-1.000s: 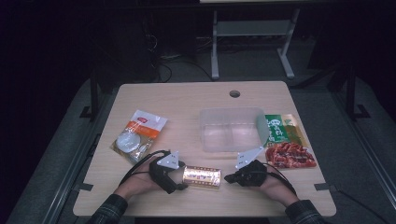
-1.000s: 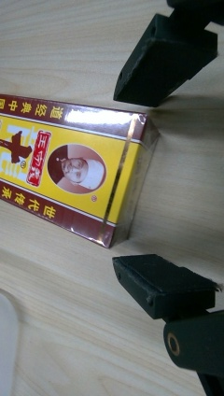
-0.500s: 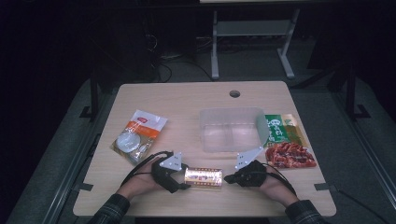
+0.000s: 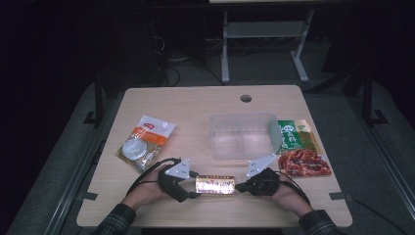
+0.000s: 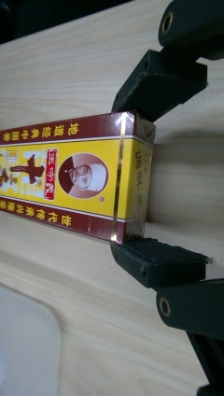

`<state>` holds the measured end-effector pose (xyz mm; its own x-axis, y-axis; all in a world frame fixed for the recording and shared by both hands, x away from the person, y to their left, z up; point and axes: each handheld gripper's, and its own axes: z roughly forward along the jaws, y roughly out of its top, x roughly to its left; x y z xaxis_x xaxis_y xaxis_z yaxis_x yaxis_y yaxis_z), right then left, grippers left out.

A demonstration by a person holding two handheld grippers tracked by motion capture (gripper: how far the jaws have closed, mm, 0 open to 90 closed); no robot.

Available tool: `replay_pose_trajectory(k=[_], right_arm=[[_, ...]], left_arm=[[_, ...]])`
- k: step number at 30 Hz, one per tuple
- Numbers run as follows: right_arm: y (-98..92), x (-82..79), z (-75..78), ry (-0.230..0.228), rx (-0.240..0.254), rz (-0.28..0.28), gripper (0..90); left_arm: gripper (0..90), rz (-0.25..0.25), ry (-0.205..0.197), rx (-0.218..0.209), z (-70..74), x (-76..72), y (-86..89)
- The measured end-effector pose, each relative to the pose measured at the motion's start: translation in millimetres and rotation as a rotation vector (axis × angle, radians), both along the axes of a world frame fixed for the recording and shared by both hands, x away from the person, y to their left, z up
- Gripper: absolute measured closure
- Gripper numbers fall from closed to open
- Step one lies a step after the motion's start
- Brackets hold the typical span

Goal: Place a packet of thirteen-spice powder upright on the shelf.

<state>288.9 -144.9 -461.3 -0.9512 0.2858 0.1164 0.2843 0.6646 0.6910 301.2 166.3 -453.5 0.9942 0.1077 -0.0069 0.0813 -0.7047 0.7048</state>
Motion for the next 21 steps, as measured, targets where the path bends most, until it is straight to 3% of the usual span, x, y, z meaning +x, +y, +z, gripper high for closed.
replay_pose_trajectory(k=[21], right_arm=[[-2.7, 0.8, -1.3, 0.032, 0.016, -0.029, 90.0]], left_arm=[[30.9, -0.015, -0.053, -0.114, 28.4, -0.5, -7.9]])
